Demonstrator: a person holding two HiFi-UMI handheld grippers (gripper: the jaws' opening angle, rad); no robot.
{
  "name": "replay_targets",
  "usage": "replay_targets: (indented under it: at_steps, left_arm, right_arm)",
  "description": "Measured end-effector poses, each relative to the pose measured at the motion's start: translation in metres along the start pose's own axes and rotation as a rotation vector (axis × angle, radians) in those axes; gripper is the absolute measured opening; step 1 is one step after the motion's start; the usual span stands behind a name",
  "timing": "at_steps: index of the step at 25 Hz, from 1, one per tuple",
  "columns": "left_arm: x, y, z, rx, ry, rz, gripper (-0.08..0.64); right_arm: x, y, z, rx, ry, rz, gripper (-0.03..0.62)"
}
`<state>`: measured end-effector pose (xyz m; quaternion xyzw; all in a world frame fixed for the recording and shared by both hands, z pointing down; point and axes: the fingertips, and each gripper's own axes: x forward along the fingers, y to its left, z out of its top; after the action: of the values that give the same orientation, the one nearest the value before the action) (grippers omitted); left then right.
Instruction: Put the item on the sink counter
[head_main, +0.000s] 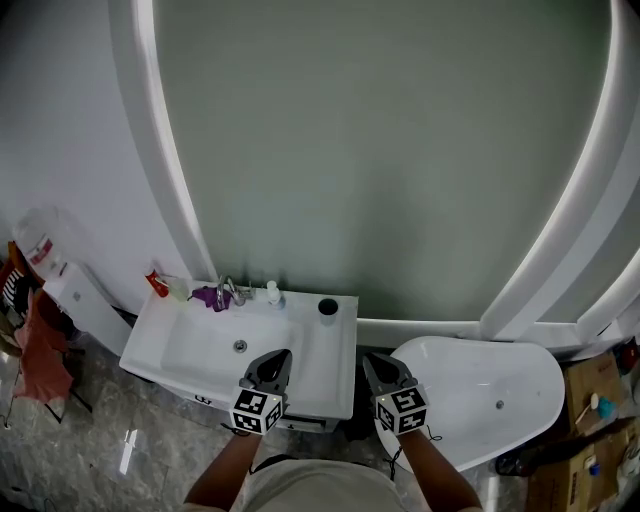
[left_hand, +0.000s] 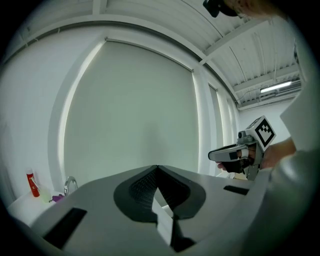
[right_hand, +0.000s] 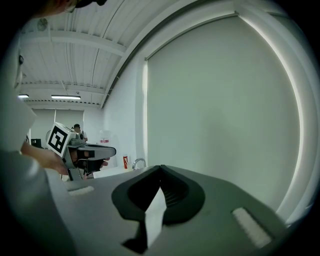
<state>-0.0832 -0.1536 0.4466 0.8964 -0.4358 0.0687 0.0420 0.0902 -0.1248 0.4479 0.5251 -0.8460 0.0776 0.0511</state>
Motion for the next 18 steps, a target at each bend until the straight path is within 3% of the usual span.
replay_targets:
  at_steps: [6,18]
  left_arm:
    - [-0.021,0.022,0.003,-0.039,-0.010,-0.008,0.006]
    - [-0.033,0.043,0.021,-0.007,-0.026,-0.064,0.008]
  right_arm:
    - [-0.005,0.012,0.008,-0.025,-0.009,-0.023,0.008]
    - [0.008,0.030,0.025,-0.011,-0.034,-0.069,0.008]
